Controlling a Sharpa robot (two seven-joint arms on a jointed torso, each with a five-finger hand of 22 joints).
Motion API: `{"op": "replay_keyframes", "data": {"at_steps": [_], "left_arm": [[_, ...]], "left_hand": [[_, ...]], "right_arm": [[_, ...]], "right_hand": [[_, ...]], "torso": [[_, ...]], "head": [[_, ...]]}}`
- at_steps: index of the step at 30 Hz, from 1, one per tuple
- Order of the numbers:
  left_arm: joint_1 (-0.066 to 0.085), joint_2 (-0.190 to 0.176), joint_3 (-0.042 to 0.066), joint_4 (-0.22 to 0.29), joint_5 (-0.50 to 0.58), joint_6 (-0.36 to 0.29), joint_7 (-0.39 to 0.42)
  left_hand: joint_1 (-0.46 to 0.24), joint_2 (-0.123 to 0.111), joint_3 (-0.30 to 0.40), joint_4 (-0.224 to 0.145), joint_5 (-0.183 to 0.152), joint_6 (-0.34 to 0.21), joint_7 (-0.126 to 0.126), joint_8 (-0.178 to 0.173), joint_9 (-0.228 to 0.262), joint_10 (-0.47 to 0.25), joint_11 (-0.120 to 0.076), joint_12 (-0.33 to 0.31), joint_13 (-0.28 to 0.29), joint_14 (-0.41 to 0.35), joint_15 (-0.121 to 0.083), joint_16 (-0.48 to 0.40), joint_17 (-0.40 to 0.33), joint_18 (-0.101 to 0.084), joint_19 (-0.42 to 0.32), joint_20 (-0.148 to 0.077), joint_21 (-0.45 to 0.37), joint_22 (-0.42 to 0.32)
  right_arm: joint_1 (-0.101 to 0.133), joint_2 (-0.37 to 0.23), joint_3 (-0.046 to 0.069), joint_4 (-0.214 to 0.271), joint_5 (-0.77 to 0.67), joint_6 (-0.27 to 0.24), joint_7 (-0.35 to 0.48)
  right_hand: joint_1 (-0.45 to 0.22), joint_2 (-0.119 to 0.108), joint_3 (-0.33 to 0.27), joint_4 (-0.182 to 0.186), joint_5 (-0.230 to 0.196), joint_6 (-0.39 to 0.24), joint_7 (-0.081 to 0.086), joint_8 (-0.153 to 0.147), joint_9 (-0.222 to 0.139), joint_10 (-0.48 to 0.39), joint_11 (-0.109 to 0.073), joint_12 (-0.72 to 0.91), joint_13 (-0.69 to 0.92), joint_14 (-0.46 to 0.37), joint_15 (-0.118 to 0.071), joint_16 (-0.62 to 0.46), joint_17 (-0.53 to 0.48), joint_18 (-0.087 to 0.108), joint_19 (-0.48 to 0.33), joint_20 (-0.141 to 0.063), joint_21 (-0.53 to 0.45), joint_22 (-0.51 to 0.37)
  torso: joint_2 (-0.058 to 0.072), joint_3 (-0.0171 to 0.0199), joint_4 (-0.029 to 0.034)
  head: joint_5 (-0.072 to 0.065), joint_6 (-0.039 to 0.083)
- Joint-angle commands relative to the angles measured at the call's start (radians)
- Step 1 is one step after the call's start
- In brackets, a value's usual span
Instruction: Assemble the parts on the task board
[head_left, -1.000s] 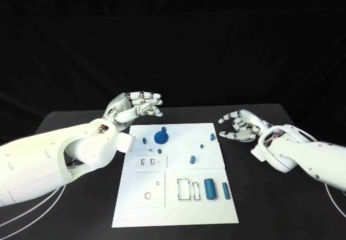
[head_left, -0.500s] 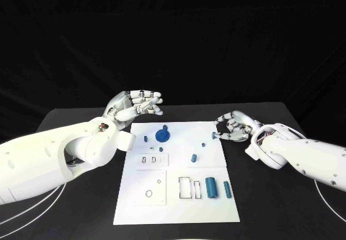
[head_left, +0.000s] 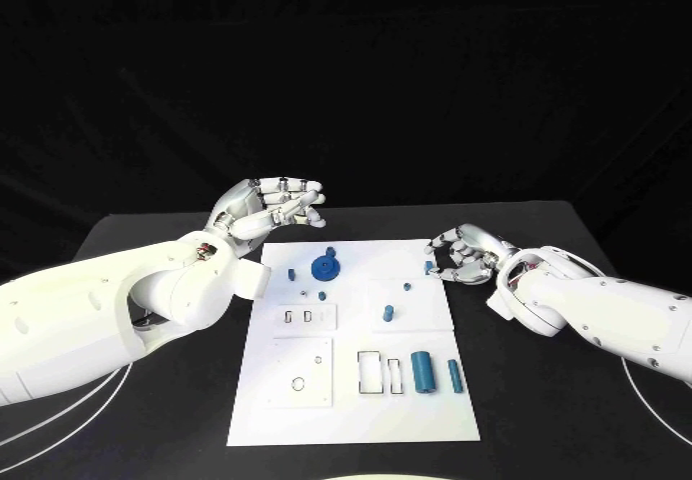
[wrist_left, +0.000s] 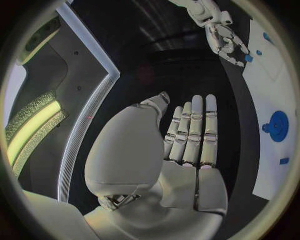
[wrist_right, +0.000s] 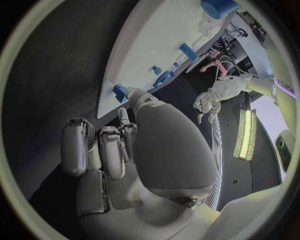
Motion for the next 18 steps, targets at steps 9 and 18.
{"op": "replay_keyframes", "data": {"at_steps": [9, 18], "left_arm": [[0.001, 0.003, 0.001, 0.000, 0.000, 0.020, 0.008], [0.001, 0.002, 0.001, 0.000, 0.000, 0.019, 0.008]], "left_hand": [[-0.012, -0.001, 0.008, 0.000, 0.002, -0.006, 0.012, 0.000, 0.002, 0.003, 0.005, -0.004, 0.001, -0.008, 0.000, 0.007, 0.002, 0.008, -0.007, -0.001, 0.005, 0.002], [-0.012, -0.001, 0.008, 0.000, 0.002, -0.006, 0.012, 0.000, 0.002, 0.003, 0.005, -0.004, 0.001, -0.008, 0.000, 0.007, 0.002, 0.008, -0.007, -0.001, 0.005, 0.002]], "right_arm": [[-0.004, 0.009, 0.000, -0.014, -0.026, 0.030, -0.022], [-0.007, 0.014, -0.001, -0.020, -0.027, 0.040, -0.026]], "right_hand": [[-0.007, -0.003, 0.036, -0.004, 0.002, 0.033, -0.004, 0.002, 0.000, 0.011, -0.003, 0.011, 0.107, 0.098, 0.002, 0.002, 0.236, -0.004, 0.000, -0.004, 0.002, 0.065], [-0.019, -0.007, 0.055, -0.006, 0.000, 0.052, -0.008, 0.008, 0.002, 0.013, -0.007, 0.013, 0.110, 0.098, -0.001, 0.002, 0.236, -0.004, 0.000, -0.006, 0.002, 0.066]], "torso": [[-0.001, -0.0002, 0.0004], [0.000, -0.0006, 0.0004]], "head": [[0.002, -0.003], [0.003, -0.003]]}}
